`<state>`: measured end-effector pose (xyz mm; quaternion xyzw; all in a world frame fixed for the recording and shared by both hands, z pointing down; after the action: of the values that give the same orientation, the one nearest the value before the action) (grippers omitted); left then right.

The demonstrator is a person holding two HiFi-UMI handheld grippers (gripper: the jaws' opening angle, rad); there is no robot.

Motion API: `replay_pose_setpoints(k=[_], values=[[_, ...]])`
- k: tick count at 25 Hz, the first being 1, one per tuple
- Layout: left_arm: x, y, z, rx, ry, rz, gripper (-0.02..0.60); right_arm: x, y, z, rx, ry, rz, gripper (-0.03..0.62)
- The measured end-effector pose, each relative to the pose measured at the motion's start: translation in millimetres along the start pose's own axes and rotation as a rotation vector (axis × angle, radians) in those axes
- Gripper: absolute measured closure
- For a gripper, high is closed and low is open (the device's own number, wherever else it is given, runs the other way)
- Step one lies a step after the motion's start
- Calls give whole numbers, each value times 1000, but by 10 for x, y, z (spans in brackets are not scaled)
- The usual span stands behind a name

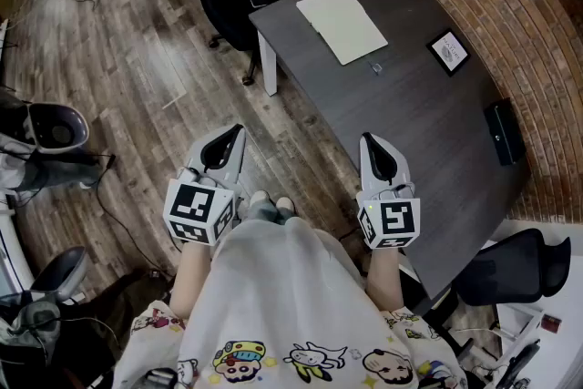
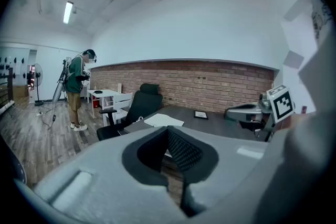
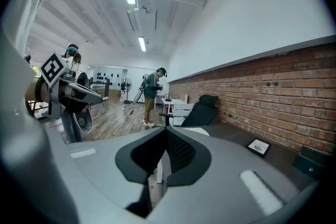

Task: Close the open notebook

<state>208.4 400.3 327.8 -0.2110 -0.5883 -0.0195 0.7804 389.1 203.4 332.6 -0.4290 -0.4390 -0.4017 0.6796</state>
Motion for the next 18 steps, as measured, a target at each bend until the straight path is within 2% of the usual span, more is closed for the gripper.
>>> replay_pose_setpoints(k=[8,18], values=[[82,126,-135,-35,30,-20,583,15,131,-57,-9,-23,-33,583],[18,127,169,-103,79,-73,578,-69,-266,106,-107,-35,-54,535]])
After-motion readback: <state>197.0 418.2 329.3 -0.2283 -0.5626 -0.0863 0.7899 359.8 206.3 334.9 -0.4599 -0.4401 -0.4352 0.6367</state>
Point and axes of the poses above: the fingertips, and each gripper's own axes: y backward along the fingers, z to its left, x out of its underside, the point moved 6 cm from there along y, backward along the fingers, and after that the axes turned 8 degrees about y, right-handed, at the moved point
